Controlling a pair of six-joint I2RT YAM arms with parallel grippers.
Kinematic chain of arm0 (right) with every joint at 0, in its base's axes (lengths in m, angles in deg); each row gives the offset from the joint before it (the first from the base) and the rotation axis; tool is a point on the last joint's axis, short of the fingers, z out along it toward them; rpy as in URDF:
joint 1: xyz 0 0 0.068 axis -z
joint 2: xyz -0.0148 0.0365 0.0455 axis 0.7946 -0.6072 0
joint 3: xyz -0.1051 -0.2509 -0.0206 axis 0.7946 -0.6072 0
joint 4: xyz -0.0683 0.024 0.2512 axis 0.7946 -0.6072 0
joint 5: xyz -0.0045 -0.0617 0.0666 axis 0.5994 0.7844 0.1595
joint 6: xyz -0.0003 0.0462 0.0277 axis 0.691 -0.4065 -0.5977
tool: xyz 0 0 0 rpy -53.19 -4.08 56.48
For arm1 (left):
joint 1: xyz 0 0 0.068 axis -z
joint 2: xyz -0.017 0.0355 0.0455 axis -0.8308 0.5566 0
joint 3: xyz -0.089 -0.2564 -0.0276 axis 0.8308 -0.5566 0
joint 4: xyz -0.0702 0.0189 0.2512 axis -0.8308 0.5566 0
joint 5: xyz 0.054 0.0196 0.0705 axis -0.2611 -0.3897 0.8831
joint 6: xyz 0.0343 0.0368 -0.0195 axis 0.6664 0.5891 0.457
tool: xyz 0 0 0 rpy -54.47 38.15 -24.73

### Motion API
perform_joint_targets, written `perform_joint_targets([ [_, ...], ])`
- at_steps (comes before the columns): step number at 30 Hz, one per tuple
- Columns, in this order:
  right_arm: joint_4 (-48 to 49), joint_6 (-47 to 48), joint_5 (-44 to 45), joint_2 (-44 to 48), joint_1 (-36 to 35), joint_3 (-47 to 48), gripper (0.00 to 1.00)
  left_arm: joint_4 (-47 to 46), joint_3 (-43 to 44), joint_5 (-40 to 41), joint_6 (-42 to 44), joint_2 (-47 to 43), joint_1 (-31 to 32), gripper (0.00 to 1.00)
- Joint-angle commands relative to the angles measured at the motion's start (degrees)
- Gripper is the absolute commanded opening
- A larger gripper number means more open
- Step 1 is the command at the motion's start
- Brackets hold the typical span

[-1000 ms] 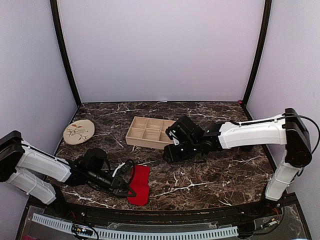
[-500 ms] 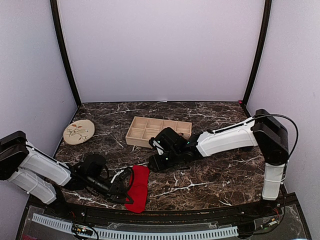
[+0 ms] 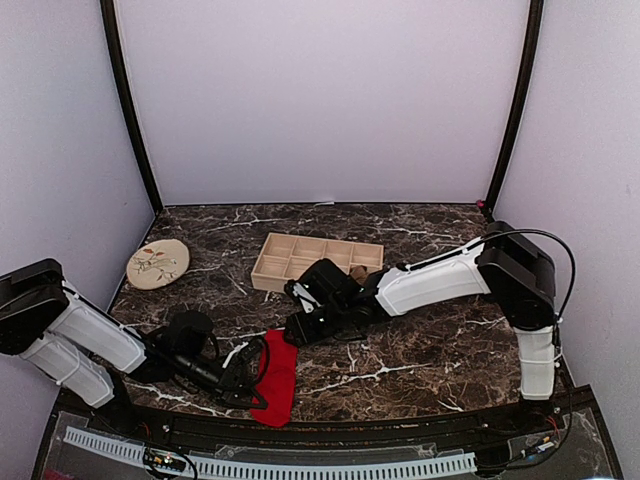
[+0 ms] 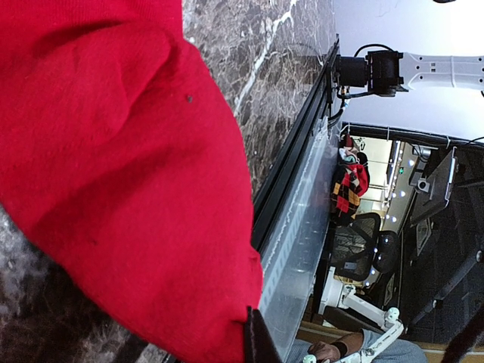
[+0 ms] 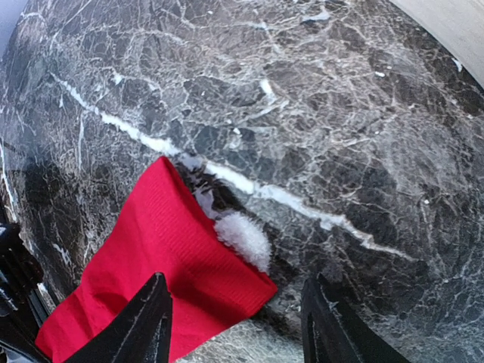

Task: Roll the socks
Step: Move the sock to the center of the board.

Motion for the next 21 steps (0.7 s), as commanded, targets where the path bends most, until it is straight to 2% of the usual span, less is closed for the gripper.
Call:
perform_joint_targets([
  [1, 1.4, -1.2, -1.6, -1.4, -0.2, 0.9, 0.54, -2.8, -0.7, -1.3, -0.2, 0.8, 0.2, 0.0],
  [7, 5.7, -4.9, -5.5, -2.1, 0.5, -2.5, 0.45, -3.6, -0.7, -1.2, -0.3, 0.8, 0.2, 0.0],
  [16, 16.7, -11.2, -10.3, -3.3, 2.5, -8.2, 0.14, -4.2, -1.6, -1.5, -0.8, 0.5, 0.2, 0.0],
  [19, 21.1, -13.4, -11.2, -2.9, 3.2, -10.8, 0.01, -3.4, -1.8, -1.8, -0.7, -0.2, 0.2, 0.0],
  [21, 23.3, -14.0, -11.1, -2.5, 3.5, -11.9, 0.0, -2.4, -1.7, -2.0, -0.5, -0.7, 0.2, 0.0],
])
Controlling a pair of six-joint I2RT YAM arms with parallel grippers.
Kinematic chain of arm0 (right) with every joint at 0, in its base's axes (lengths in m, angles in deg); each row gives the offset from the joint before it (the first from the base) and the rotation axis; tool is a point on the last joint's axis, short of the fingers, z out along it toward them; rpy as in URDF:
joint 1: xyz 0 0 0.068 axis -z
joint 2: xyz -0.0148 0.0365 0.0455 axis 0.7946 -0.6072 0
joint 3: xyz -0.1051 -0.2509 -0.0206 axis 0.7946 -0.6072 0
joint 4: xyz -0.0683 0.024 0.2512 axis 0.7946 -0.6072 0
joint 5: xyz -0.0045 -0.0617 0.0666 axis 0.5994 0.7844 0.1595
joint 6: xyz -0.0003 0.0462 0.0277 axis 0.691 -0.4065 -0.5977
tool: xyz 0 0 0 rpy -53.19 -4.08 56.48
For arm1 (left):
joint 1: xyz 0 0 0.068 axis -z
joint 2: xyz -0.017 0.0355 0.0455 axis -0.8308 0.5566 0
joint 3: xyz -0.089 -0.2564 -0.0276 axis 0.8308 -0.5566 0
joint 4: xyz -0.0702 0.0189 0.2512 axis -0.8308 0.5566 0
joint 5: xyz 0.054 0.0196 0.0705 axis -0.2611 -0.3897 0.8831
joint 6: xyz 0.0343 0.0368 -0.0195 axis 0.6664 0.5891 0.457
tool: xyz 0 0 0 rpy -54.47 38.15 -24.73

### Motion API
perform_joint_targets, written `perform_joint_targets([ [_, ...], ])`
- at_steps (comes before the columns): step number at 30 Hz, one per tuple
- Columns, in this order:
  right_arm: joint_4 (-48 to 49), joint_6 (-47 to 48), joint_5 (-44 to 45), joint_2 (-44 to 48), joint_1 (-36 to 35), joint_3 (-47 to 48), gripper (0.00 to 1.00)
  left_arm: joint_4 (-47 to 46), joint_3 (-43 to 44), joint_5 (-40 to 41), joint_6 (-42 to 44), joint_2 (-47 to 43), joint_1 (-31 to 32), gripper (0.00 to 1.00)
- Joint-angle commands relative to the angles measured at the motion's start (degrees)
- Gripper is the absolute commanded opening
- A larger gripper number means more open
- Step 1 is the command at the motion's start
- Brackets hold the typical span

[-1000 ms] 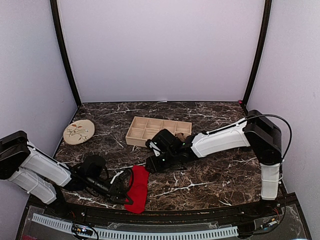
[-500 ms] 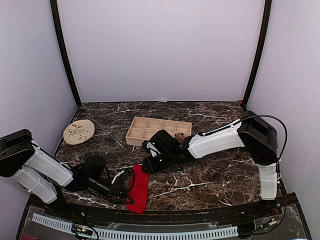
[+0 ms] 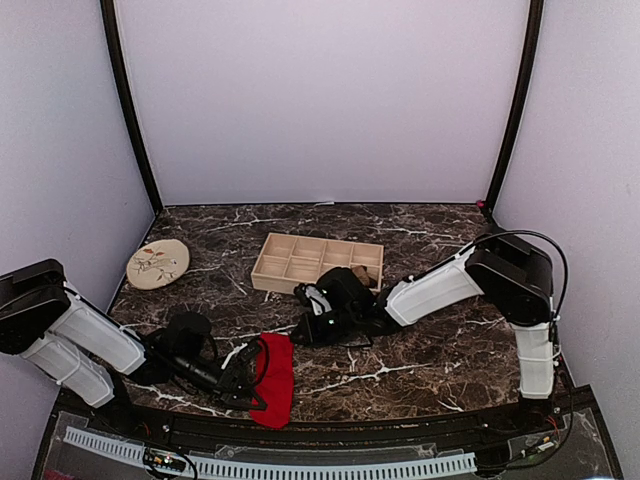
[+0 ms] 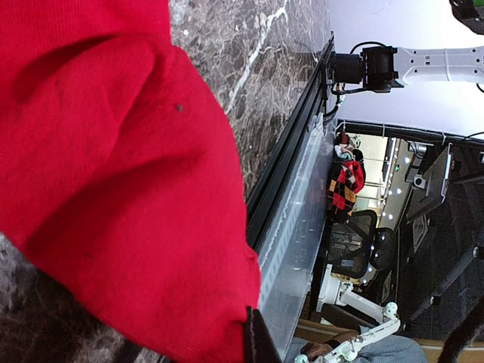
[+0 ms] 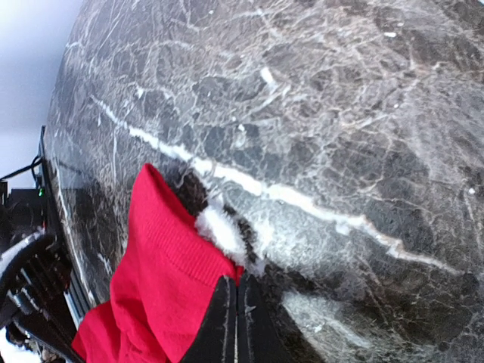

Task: Roll the socks
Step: Move the sock to the center of the board.

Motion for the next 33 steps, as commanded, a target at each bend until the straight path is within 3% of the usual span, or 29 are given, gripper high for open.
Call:
perform_joint_targets([
  [1, 5.8, -3.1, -1.1, -1.0, 0.7, -3.4, 0.0, 1.3, -0.5, -1.3, 0.6, -1.7, 0.2, 0.0],
  [9, 7.8, -2.5, 4.3, 4.5, 0.8, -8.3, 0.0, 8.3, 2.2, -0.2, 3.7, -4.1, 0.2, 0.0],
  [16, 5.9, -3.7, 14.7, 14.0, 0.6, -16.9, 0.0, 14.1, 8.4, 0.4, 8.4, -1.9, 0.0, 0.0],
  [23, 2.2, -7.4, 25.5, 21.6, -1.0, -24.3, 0.0, 14.4, 17.1, -1.0, 11.4, 9.4, -0.4, 0.0],
  [33, -1.9, -13.0, 38.2, 31.0, -3.5, -32.1, 0.0, 14.2, 30.0, -10.5, 13.7, 26.5, -1.2, 0.05],
])
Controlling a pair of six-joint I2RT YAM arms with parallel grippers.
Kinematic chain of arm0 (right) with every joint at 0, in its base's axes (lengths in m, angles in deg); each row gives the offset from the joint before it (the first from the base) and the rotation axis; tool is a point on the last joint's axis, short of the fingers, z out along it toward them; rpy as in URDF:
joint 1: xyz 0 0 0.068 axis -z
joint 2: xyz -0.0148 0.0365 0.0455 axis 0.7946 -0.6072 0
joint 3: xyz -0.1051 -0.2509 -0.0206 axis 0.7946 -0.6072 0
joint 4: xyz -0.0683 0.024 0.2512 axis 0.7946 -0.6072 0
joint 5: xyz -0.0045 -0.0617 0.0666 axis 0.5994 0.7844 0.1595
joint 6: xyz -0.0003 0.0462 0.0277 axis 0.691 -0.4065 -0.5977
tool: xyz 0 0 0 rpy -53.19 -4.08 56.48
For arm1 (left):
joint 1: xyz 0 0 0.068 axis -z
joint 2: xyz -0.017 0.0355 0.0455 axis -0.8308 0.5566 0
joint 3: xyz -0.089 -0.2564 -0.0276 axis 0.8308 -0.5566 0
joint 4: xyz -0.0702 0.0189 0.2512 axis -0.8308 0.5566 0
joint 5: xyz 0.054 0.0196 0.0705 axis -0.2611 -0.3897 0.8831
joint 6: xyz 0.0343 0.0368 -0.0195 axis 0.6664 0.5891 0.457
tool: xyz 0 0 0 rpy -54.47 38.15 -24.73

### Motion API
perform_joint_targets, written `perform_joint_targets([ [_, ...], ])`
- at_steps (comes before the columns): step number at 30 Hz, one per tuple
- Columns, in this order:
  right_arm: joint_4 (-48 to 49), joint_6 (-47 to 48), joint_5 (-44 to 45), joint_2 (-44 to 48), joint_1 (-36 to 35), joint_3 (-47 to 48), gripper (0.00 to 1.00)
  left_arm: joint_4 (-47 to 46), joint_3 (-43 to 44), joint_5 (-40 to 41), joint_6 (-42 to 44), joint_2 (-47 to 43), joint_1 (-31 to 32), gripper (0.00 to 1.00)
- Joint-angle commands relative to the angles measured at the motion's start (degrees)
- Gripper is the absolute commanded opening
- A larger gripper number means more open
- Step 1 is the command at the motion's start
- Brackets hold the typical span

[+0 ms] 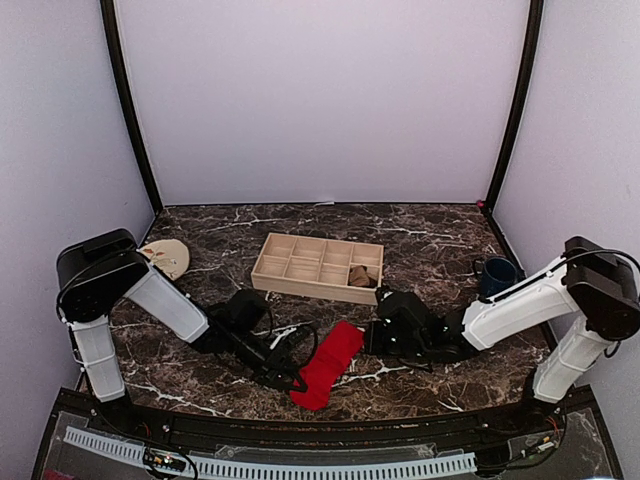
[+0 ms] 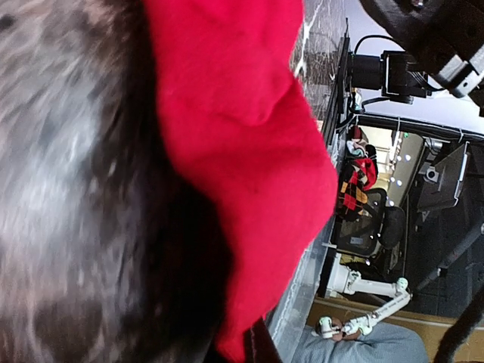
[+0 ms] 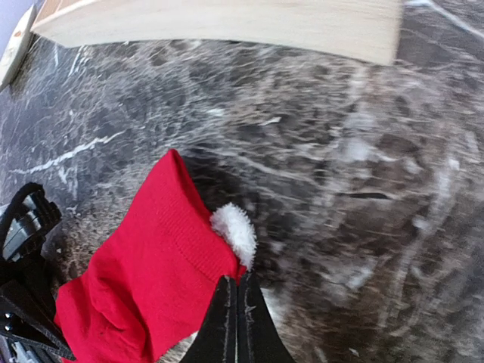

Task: Roll the socks
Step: Move the sock to the center of the board.

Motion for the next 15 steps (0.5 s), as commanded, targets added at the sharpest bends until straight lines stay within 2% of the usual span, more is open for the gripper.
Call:
perform_joint_targets([
  [1, -1.9, -3.0, 7.7, 5.1, -0.9, -2.9, 0.0, 2.0, 5.0, -5.8, 2.9, 3.3, -0.7, 0.07],
  [15, -8.9, -1.6, 13.1, 12.9, -1.0, -3.5, 0.0, 14.6, 14.2, -7.0, 11.4, 6.8, -4.8, 0.21],
])
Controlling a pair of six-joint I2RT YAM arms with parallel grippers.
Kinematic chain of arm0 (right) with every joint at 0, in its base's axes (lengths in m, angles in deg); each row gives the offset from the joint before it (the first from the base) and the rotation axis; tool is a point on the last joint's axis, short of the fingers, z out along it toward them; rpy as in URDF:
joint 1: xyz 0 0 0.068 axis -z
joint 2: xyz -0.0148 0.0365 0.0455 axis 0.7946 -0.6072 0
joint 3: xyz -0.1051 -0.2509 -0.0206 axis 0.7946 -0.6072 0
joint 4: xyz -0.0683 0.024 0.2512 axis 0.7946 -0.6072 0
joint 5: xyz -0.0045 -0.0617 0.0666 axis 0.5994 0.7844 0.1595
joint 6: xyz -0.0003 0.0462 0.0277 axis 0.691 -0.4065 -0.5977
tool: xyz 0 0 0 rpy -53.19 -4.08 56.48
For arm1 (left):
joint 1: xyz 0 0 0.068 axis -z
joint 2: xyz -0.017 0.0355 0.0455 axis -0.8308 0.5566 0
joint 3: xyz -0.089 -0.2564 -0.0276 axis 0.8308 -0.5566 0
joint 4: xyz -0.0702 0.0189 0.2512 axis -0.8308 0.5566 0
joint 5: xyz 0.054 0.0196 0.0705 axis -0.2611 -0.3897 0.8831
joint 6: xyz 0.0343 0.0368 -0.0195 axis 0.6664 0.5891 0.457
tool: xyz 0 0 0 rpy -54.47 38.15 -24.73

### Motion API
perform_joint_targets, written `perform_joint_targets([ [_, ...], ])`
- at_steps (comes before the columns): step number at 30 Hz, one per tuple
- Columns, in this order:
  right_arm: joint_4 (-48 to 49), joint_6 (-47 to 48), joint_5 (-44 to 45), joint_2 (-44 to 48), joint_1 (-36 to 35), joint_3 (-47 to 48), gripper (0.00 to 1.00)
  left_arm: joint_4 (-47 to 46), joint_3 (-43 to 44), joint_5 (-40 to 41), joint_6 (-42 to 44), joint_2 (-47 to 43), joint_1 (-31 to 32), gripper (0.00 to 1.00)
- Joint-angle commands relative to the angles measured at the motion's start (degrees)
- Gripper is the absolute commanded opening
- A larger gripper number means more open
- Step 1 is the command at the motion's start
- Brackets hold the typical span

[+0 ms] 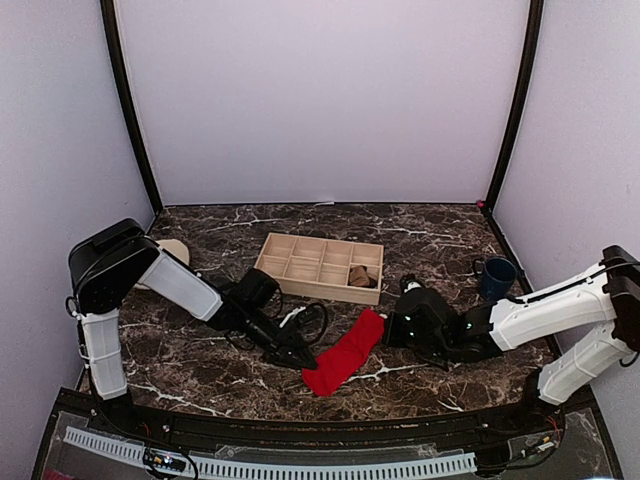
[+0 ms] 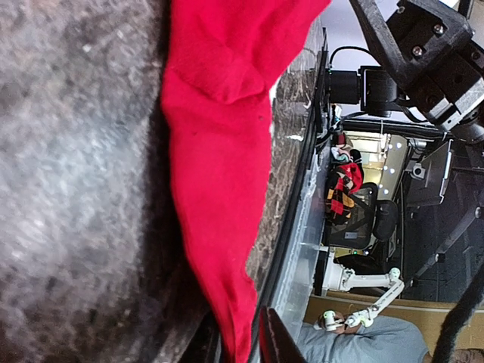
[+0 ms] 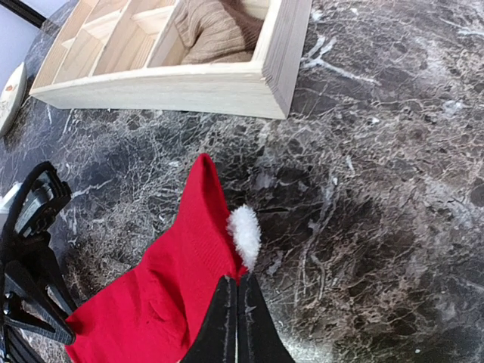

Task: Roll the socks
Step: Move the sock to the center of the board, then roll the sock at the center of the board.

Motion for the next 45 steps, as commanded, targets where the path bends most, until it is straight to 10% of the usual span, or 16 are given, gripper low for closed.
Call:
perform_joint_targets([
  [1, -2.2, 0.5, 2.3, 1.2, -0.6, 0.3, 0.0, 6.1, 2.1, -1.3, 4.6, 1.0, -1.0, 0.21],
  [27, -9.6, 5.1, 6.2, 0.3, -3.2, 3.6, 0.0, 6.9, 9.2, 5.4, -1.6, -5.5, -4.1, 0.41],
  [45, -6.2, 13.3, 1.1, 3.1, -5.3, 2.6, 0.0, -1.6, 23.3, 0.9, -3.9, 8.3, -1.1, 0.55],
])
